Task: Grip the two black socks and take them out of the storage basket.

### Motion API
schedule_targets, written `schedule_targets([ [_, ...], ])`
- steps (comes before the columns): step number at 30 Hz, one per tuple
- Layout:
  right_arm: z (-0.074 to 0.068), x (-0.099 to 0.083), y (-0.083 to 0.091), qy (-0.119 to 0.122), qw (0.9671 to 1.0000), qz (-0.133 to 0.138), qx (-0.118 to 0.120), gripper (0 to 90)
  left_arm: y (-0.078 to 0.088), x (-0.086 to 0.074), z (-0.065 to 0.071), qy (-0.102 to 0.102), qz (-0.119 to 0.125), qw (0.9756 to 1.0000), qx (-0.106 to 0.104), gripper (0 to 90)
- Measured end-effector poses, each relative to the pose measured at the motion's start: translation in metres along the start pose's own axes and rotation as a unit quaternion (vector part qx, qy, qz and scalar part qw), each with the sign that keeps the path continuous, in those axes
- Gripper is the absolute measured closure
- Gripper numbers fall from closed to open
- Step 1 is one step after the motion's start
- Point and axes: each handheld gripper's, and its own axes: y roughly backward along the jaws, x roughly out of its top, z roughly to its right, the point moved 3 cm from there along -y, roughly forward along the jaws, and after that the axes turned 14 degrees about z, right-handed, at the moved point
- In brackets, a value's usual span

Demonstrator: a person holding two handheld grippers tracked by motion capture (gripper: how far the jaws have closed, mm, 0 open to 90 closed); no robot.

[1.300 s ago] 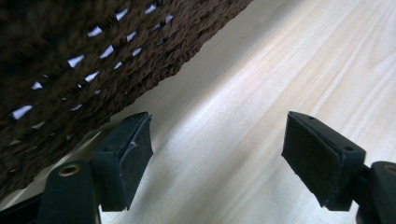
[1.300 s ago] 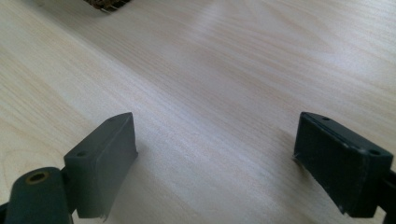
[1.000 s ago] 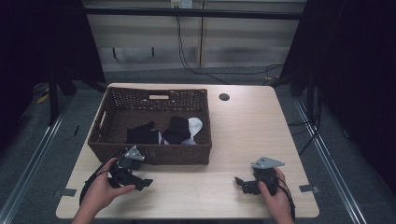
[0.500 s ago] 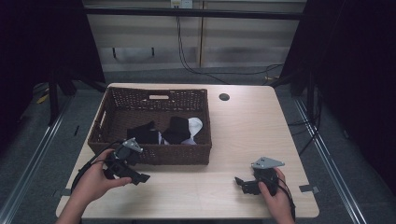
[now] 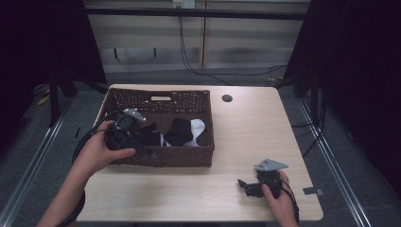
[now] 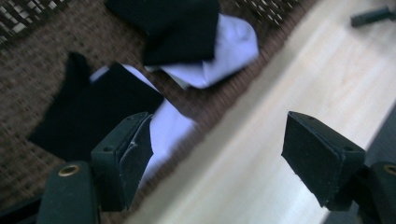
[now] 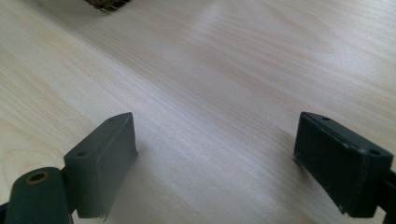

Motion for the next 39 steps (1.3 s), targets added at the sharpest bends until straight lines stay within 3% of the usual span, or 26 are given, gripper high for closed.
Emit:
schedule_targets([
  [11,0.0,0.0,0.0,0.0,1.0,0.0,0.0,12.0,-0.044,0.014,-0.046,0.01,-0.013,0.999,0.041,24.1],
  [15,0.0,0.0,0.0,0.0,1.0,0.0,0.0,12.0,-0.062,0.018,-0.054,0.024,-0.019,0.9984,0.049,24.3],
  [17,0.0,0.0,0.0,0.0,1.0,0.0,0.001,11.9,-0.076,0.023,-0.055,0.024,-0.028,0.9982,0.048,24.7],
  [26,0.0,0.0,0.0,-0.002,1.0,0.001,0.0,11.9,-0.115,0.036,-0.052,0.001,-0.063,0.9973,0.039,28.3],
  [28,0.0,0.0,0.0,-0.002,1.0,0.001,0.001,11.9,-0.119,0.036,-0.051,0.005,-0.064,0.9972,0.039,29.9],
  [30,0.0,0.0,0.0,-0.002,1.0,0.001,0.001,11.8,-0.132,0.038,-0.052,-0.006,-0.086,0.9956,0.038,33.1],
  [32,0.0,0.0,0.0,-0.002,1.0,0.0,0.001,11.8,-0.136,0.038,-0.052,-0.005,-0.09,0.9953,0.036,34.2],
  [37,0.0,0.0,0.0,0.001,1.0,0.002,0.001,11.8,-0.151,0.039,-0.05,-0.024,-0.115,0.9928,0.023,46.0],
  [39,0.0,0.0,0.0,-0.001,1.0,0.001,0.002,11.8,-0.155,0.039,-0.048,-0.028,-0.129,0.9911,0.015,55.8],
])
